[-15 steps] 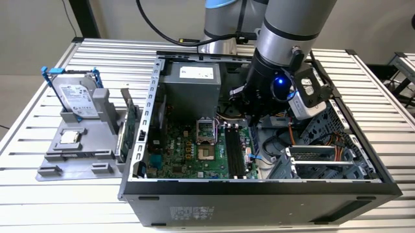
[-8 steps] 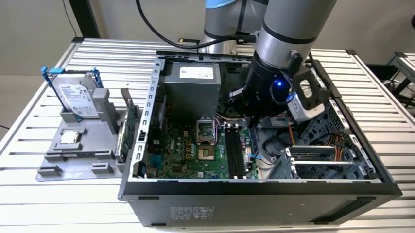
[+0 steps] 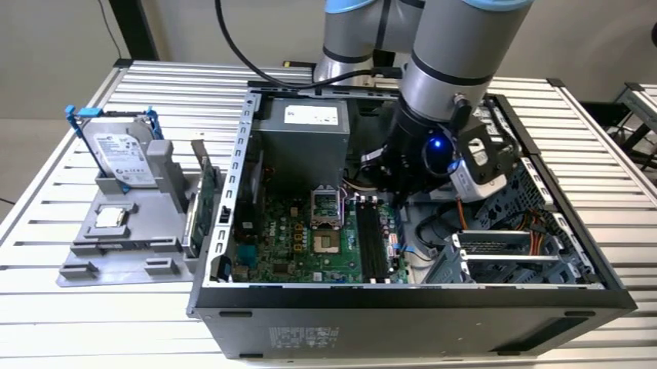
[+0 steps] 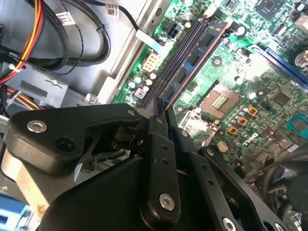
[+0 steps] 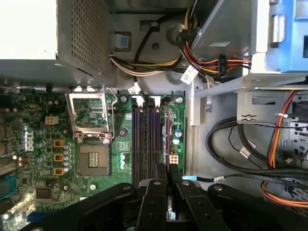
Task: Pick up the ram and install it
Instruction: 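Insert the ram into the slot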
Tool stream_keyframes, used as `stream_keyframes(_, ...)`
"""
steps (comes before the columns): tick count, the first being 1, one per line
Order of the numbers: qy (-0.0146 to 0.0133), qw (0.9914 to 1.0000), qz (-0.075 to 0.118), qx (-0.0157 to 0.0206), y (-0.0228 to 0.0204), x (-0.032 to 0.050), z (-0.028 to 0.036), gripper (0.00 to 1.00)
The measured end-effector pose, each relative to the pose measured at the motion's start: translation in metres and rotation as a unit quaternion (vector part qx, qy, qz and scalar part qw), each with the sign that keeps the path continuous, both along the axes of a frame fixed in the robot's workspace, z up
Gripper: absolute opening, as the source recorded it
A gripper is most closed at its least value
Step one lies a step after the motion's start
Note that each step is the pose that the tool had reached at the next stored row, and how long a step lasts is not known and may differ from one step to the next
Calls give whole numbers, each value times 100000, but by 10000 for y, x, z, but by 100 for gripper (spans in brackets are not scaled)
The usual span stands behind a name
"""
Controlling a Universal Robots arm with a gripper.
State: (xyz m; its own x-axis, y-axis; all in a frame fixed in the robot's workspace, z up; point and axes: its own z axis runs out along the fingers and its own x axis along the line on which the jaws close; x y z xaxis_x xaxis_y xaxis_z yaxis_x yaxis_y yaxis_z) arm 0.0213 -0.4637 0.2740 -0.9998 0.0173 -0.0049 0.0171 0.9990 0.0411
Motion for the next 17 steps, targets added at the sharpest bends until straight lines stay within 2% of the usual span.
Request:
stream_keyframes(5, 0, 100000, 46, -220, 29, 0, -92, 0)
stream_keyframes(9, -2, 100000, 44, -232, 49, 0, -164, 0)
stream_keyframes(17, -4, 100000, 55, -147, 51, -4, -292, 0)
